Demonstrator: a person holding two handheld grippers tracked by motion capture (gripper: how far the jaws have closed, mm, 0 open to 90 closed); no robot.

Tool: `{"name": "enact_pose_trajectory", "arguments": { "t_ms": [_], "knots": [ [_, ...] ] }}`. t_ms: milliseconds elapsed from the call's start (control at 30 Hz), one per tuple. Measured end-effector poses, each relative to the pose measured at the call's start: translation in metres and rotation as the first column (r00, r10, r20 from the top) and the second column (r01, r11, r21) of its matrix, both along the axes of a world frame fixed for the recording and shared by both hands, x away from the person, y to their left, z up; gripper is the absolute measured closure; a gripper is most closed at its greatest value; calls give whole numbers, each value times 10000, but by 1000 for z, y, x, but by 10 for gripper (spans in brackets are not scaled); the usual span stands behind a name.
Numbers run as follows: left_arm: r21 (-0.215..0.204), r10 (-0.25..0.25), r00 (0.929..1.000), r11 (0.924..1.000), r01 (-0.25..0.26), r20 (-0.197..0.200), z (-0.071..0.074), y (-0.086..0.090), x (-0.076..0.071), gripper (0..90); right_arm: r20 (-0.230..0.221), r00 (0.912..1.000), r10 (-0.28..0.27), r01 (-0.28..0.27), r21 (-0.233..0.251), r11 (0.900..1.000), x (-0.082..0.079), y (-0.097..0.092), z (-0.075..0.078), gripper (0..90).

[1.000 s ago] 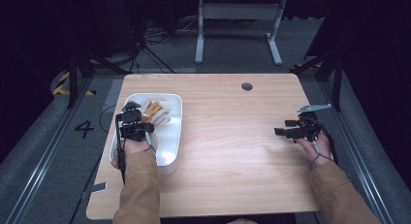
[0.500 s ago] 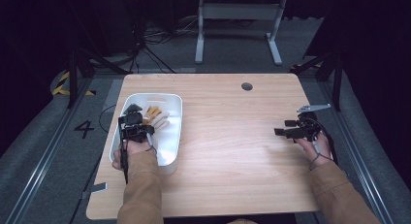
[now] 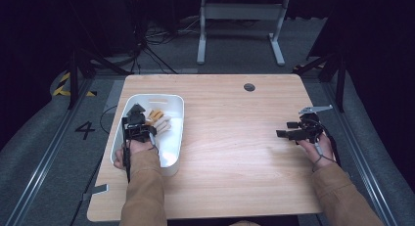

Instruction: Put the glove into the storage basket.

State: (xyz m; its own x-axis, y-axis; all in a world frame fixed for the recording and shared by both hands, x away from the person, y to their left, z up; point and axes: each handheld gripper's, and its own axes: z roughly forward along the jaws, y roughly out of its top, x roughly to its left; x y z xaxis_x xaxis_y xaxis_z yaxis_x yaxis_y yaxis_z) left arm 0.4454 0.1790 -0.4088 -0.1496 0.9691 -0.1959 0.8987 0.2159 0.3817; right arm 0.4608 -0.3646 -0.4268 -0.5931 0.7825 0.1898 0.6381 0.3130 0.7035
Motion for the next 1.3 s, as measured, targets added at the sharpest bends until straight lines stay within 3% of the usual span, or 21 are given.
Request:
{"name": "enact_pose_trajectory", "arguments": {
  "t_ms": [133, 200, 300, 733, 867, 933, 1000, 1067, 1167, 1300],
  "knots": [
    [12, -41, 9998, 10000, 42, -203, -4, -2, 2, 673, -1, 10000, -11, 11, -15, 10000, 0, 0, -1, 231],
    [194, -269, 9988, 9994, 277, -405, -6, -6, 3, 672, -37, 10000, 2, -2, -21, 10000, 0, 1, -1, 231],
    [97, -453, 9965, 9989, 461, -705, -8, -9, 5, 669, -41, 10000, 39, -39, -62, 10000, 0, 2, -2, 230],
    [352, -587, 9902, 9974, 636, -1264, -15, -8, 10, 645, -36, 10000, 7, -7, 26, 10000, 0, 0, -2, 229],
    [315, -631, 9895, 9972, 677, -1297, -16, -9, 11, 580, -46, 10000, 28, -28, 32, 10000, 1, 0, -2, 228],
    [551, -595, 9922, 9963, 658, -1095, -15, -10, 10, 474, -35, 10000, 10, -10, 11, 10000, 0, 0, -2, 228],
    [355, -529, 9928, 9977, 570, -1071, -15, -9, 11, 398, -8, 10000, -31, 31, -31, 10000, 0, 0, -2, 230],
    [302, -620, 9935, 9974, 651, -956, -15, -9, 11, 382, 260, 9995, -190, 194, -153, 9997, -2, -1, 1, 245],
    [234, -880, 9921, 9956, 905, -894, -14, -9, 11, 347, 475, 9985, -270, 268, 53, 9996, -3, -3, 5, 243],
    [285, -1166, 9911, 9925, 1186, -649, -12, -9, 10, 346, 429, 9987, -279, 275, 120, 9996, -3, -4, 4, 237]
  ]
}}
